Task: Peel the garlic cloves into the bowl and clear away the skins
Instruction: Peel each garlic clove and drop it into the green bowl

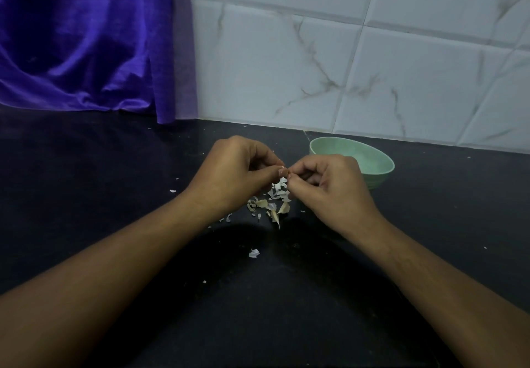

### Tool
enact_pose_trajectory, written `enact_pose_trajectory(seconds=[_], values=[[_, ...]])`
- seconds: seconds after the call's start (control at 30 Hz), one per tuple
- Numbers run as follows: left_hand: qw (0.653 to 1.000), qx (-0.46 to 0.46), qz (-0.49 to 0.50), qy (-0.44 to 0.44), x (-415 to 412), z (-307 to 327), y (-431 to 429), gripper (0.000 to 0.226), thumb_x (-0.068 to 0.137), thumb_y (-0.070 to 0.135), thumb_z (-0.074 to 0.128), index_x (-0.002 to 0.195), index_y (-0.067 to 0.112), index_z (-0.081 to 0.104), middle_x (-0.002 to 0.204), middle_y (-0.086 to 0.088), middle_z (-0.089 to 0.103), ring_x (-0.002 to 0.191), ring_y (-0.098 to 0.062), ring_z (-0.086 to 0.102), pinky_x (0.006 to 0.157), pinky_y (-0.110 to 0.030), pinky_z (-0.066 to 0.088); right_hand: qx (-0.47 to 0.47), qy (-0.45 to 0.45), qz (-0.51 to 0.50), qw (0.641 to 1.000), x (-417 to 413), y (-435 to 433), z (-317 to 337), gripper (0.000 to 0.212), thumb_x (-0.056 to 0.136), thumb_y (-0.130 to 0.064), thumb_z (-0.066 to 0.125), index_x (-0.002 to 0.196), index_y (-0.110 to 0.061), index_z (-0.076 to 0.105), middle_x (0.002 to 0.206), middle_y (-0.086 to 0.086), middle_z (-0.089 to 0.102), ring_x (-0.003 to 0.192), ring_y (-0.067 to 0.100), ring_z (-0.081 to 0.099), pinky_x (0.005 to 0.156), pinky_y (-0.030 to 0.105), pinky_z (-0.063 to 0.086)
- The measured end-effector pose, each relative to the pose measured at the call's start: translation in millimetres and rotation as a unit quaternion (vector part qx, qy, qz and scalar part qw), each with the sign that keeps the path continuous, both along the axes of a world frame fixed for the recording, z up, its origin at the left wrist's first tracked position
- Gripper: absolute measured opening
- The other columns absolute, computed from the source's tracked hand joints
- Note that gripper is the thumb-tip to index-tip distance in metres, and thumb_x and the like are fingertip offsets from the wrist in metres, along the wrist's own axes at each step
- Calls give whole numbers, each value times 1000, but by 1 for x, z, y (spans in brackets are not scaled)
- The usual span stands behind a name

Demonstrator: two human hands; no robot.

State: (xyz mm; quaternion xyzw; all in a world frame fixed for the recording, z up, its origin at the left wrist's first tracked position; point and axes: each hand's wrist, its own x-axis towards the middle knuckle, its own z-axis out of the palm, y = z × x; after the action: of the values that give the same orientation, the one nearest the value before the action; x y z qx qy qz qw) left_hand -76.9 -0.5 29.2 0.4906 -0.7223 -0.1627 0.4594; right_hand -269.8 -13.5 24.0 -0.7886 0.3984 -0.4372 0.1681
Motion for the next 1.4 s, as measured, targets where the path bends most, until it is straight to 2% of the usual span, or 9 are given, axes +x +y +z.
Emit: enact_pose_trajectory(seconds=[0.1, 0.27, 0.33, 0.4, 0.5, 0.77, 0.97, 1.2, 1.4], values=[[1000, -6, 0, -26, 0, 0, -1, 1, 88, 24, 82, 87, 24, 82, 67, 10, 75, 63, -5, 72, 68, -39, 61, 7, 11, -3, 1000, 0, 0, 0, 13, 85, -11, 76, 73, -16, 76, 54, -6, 67, 42, 5, 53, 46, 16, 37], [999, -5, -16, -33, 1, -1, -1, 6, 89, 23, 81, 94, 25, 83, 71, 7, 76, 66, -8, 73, 68, -36, 61, 52, -14, 4, 999, 2, -1, 0, 14, 84, -7, 74, 72, -13, 74, 59, 2, 71, 49, 8, 66, 51, 21, 46], [999, 11, -29, -7, 1, 0, -1, 9, 91, 20, 79, 99, 24, 83, 74, 3, 77, 65, -12, 74, 64, -33, 62, 100, -69, 32, 992, 3, -2, 1, 10, 86, -6, 71, 76, -7, 72, 63, 7, 71, 58, 18, 73, 54, 26, 52], [995, 53, -62, 55, 0, 2, -1, 11, 93, 14, 77, 103, 18, 82, 77, -1, 77, 65, -11, 70, 61, -29, 60, 144, -126, 57, 980, 4, -4, 2, 11, 90, -3, 66, 81, 2, 68, 66, 10, 67, 60, 24, 74, 52, 21, 49], [975, 126, -107, 147, 0, 4, 0, 13, 95, 9, 74, 106, 11, 79, 81, -5, 75, 72, -9, 67, 65, -30, 61, 179, -140, 67, 972, 4, -3, 3, 14, 95, 1, 57, 84, 8, 62, 69, 11, 61, 58, 24, 69, 48, 17, 45], [954, 169, -120, 218, 0, 6, 1, 15, 96, 8, 70, 109, 8, 78, 92, -10, 76, 79, -14, 69, 62, -29, 62, 129, -119, 37, 984, 0, -9, 1, 27, 101, -10, 53, 77, -14, 65, 67, 3, 60, 55, 28, 69, 57, 36, 53], [952, 183, -107, 221, 4, 6, -1, 15, 95, 10, 73, 108, 7, 78, 96, -13, 78, 78, -14, 71, 60, -28, 62, 104, -105, 42, 988, -3, -6, 2, 4, 93, -8, 75, 92, -12, 74, 74, 1, 75, 71, 25, 76, 63, 37, 63], [978, 129, -67, 151, 7, 4, -4, 8, 92, 12, 78, 98, 9, 74, 78, -7, 77, 73, -20, 73, 70, -48, 62, 141, -136, 64, 978, 0, -6, 2, 9, 91, -14, 79, 91, -6, 75, 76, 9, 76, 73, 27, 77, 74, 46, 64], [993, 79, -34, 78, 5, 2, -4, 2, 90, 17, 81, 90, 16, 79, 74, -6, 77, 67, -17, 75, 66, -42, 64, 170, -139, 75, 973, -1, -8, 0, 5, 91, -8, 78, 94, -6, 76, 82, 14, 77, 76, 30, 78, 75, 45, 64]])
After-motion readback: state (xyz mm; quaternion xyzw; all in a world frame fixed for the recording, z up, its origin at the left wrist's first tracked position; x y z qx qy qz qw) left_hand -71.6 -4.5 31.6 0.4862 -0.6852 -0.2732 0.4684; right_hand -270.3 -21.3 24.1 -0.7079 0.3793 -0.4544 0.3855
